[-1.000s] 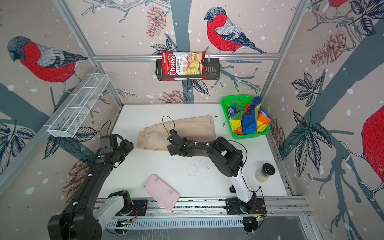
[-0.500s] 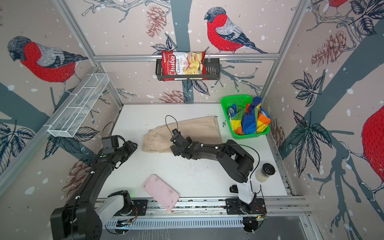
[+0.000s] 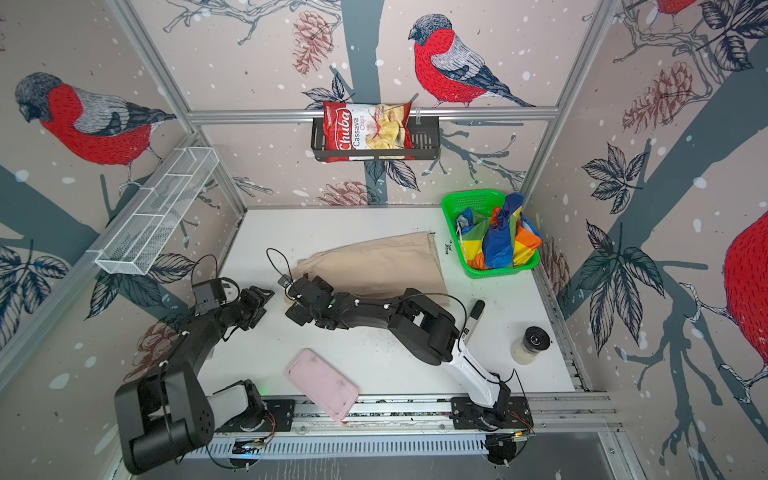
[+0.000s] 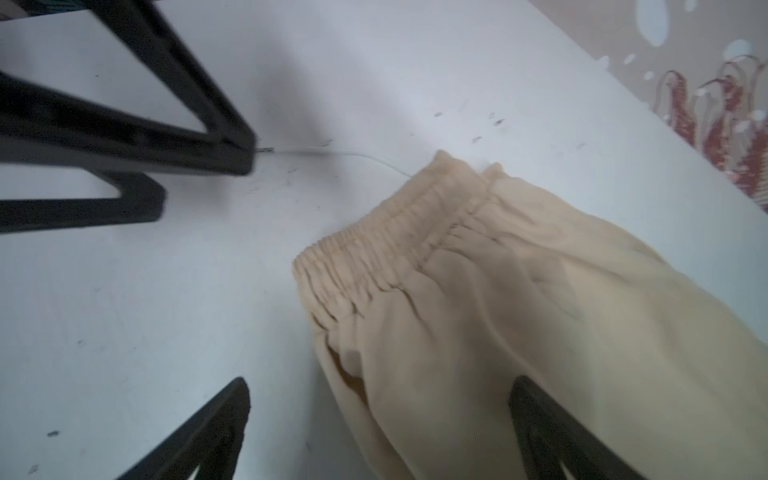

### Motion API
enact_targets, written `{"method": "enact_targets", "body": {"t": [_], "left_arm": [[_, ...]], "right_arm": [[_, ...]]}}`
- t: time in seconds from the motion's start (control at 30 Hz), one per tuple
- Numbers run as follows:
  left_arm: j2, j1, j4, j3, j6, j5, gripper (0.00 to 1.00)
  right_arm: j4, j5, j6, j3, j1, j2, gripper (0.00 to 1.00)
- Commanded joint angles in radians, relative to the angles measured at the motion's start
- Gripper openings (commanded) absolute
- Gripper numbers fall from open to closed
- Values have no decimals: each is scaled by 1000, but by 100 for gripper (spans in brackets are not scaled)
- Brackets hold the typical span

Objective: Fold and stack the shorts

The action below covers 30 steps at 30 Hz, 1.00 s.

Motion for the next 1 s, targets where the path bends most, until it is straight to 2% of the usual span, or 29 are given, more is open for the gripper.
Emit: {"method": "enact_targets", "body": {"t": [0.0, 0.13, 0.23, 0.33, 0.43, 0.47, 0.57, 0.7, 0.77, 0.87, 0.97], "left_arm": [[39, 8, 23, 11, 46, 75, 66], [59, 9, 85, -17, 34, 112, 70], [81, 9, 84, -6, 44, 106, 70], [93, 8, 118, -18, 23, 118, 71], [101, 1, 157, -38, -2, 110, 72], [105, -5, 165, -38, -4, 99, 72], [121, -44, 185, -28, -18, 68, 72], [121, -137, 258, -28, -83, 12, 73], [118, -178, 295, -36, -113, -24, 78], [137, -207, 269, -14, -101, -81, 80], [166, -211, 278, -7, -102, -92, 79]], "right_arm": [[-3, -91, -19, 38, -6, 53, 98], [-43, -168, 28, 101, -31, 125, 97], [-43, -217, 92, 115, -62, 156, 86], [-25, -282, 147, 98, -87, 156, 65], [32, -310, 181, 48, -92, 133, 33], [57, -314, 190, 26, -94, 125, 25], [125, -325, 229, -35, -96, 105, 13], [212, -391, 287, -118, -109, 68, 8], [267, -432, 325, -168, -122, 45, 5], [334, -473, 371, -224, -143, 25, 2], [366, -476, 384, -262, -147, 12, 2]]}}
